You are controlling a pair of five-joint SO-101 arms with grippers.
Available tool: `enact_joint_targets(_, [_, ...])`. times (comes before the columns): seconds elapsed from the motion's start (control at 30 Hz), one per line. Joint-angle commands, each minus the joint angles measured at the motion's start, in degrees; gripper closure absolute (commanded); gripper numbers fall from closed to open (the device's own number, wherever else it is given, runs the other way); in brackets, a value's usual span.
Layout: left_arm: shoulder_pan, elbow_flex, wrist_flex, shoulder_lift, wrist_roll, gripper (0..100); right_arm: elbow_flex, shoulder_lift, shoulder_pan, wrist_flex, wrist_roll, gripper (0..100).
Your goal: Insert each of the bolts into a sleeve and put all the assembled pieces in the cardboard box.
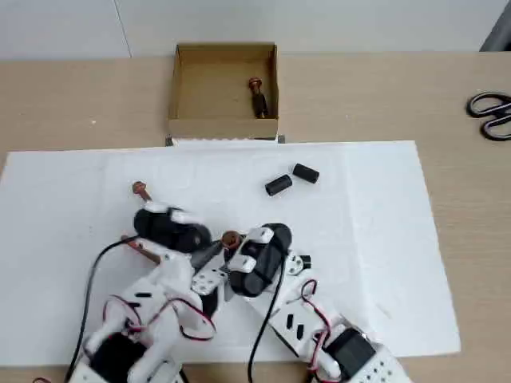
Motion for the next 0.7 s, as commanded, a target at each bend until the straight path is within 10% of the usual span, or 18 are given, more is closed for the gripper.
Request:
enact_joint_targets(0.0, [0.53, -0.22, 0.88, 0.26, -0.44, 79, -5.80, -0.48, -0.04, -1.63, 0.44, 99.6])
enact_joint_targets(0.67, [-5.10, -10.86, 0.79, 0.26, -3.25, 80, -2.64, -0.48, 0.04, -1.89, 0.44, 99.6])
